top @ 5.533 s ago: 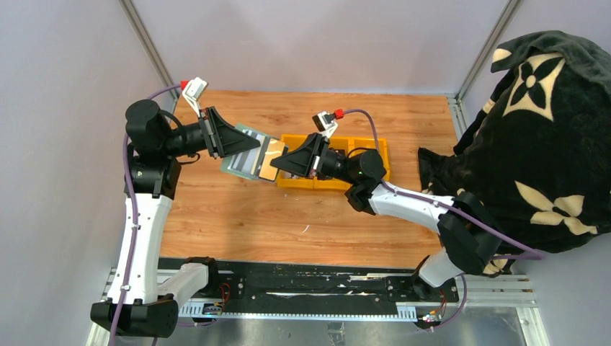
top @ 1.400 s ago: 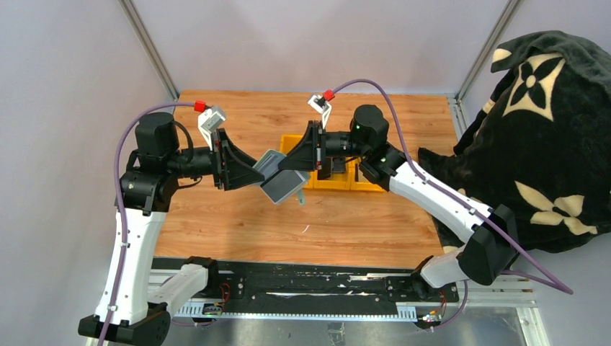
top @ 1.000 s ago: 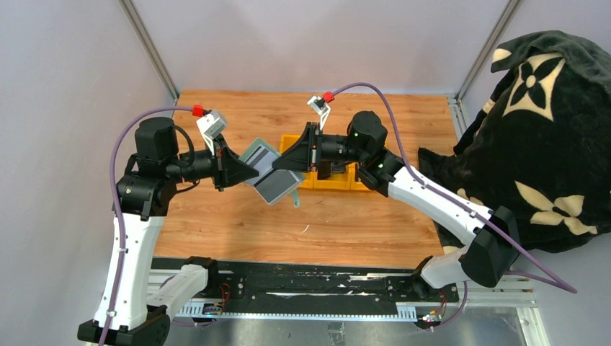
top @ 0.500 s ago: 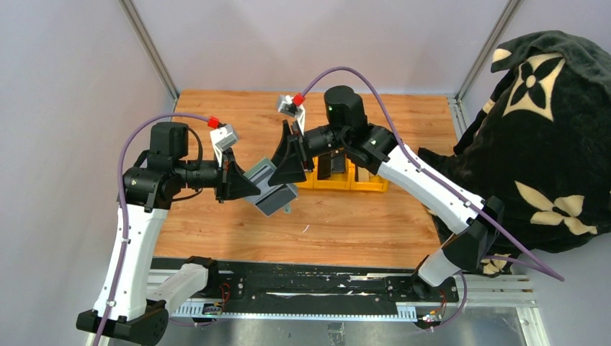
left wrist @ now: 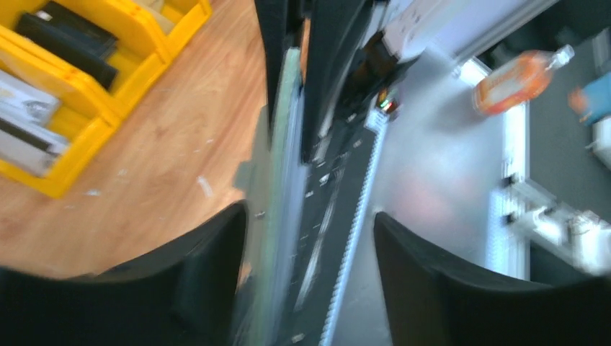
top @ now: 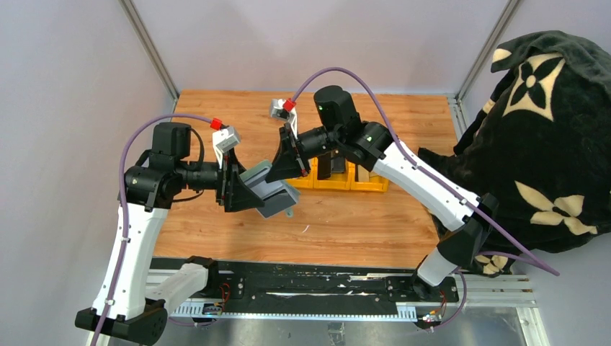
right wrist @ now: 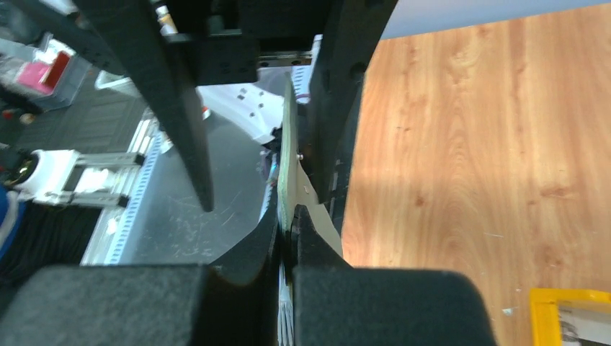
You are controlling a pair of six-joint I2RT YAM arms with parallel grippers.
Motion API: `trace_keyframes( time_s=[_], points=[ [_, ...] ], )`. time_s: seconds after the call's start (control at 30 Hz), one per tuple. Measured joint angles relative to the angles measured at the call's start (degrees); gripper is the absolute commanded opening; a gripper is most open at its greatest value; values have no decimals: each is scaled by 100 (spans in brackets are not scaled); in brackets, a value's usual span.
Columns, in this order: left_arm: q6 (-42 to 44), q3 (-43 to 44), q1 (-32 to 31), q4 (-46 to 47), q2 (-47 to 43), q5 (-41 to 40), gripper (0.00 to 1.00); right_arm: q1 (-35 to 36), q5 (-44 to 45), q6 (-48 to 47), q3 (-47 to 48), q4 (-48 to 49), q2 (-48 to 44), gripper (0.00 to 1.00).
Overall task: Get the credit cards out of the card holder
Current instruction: Remove the credit card from the card holder.
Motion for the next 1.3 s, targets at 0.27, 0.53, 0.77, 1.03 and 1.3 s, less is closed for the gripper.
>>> trace_keyframes(
  time_s=[0.27, 0.53, 0.77, 1.03, 1.3],
  points=[
    [-4, 15, 0, 59, 17, 168, 86, 7, 1213, 1613, -2094, 2603, -1178, 0],
    [81, -59, 0, 61, -61, 328, 94, 7, 1679, 3187, -3235, 5233, -1895, 0],
    [55, -52, 0, 162, -118, 553, 67, 7, 2017, 4118, -3644, 6649, -1895, 0],
    [-319, 24, 22, 210, 26, 621, 23, 7, 2428, 4358, -4166, 7305, -1906, 0],
    [-748, -15, 212, 116, 426, 417, 0, 2, 2754, 3576, -4419, 6878, -2070, 35]
  ],
)
